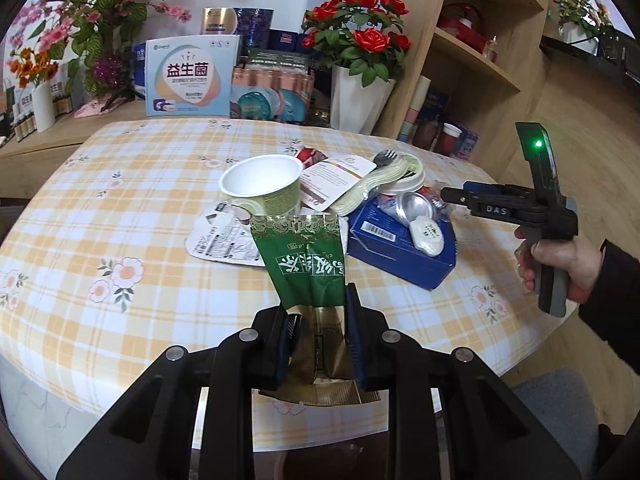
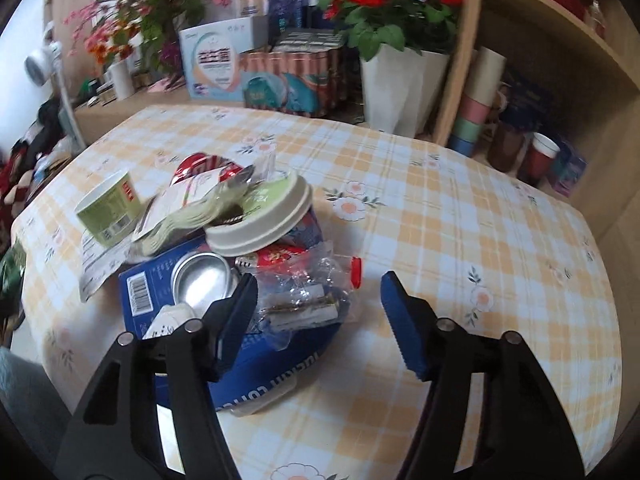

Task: Collect trash
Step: 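Close the left tool on the green-and-gold tea packet while the right tool reaches the clear screw bag, then close the right tool on the clear plastic bag of screws while the left tool holds the packet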

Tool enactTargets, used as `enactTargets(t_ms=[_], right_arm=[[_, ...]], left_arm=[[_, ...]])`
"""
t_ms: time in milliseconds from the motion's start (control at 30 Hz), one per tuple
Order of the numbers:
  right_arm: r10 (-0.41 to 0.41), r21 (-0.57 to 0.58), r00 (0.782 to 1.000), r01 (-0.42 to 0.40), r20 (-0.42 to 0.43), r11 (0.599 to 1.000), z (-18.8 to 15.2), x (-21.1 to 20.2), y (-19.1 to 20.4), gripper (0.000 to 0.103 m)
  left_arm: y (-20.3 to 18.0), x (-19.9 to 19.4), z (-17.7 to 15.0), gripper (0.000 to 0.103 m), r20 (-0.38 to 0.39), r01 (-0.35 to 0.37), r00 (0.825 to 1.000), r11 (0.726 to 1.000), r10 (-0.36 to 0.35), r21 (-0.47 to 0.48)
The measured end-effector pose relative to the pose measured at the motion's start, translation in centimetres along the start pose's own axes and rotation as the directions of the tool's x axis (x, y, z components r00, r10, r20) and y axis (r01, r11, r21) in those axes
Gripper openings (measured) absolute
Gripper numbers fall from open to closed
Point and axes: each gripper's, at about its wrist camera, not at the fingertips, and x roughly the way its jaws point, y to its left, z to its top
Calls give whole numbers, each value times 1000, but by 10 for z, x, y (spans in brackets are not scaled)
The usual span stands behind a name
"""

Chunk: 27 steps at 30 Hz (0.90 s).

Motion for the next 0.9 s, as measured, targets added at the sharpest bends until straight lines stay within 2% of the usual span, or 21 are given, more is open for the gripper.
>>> enactTargets(t_ms=[100, 267, 567, 767, 833, 900], right_arm=[[25, -19, 1000, -26, -7, 1000, -1, 2, -3, 64], [82, 23, 996, -82, -20, 996, -5, 11, -8, 64], [112, 30, 993, -111, -28, 993, -5, 20, -8, 64], [150, 72, 988, -147, -46, 987, -8, 18, -12, 53], [146, 72, 988, -143, -43, 987, -9, 13, -10, 47], [129, 72, 991, -127, -28, 989, -11, 4, -8, 46]], left_arm=[[4, 1, -2, 24, 2, -3, 1000, 1000, 3, -22], [5, 3, -4, 24, -1, 2, 1000, 999, -2, -36], [4, 3, -6, 24, -17, 5, 1000, 999, -5, -35], [1, 1, -6, 24, -21, 11, 1000, 999, -12, -42], [-1, -3, -4, 24, -18, 18, 1000, 999, -19, -50], [-4, -7, -2, 24, -12, 26, 1000, 998, -26, -52]])
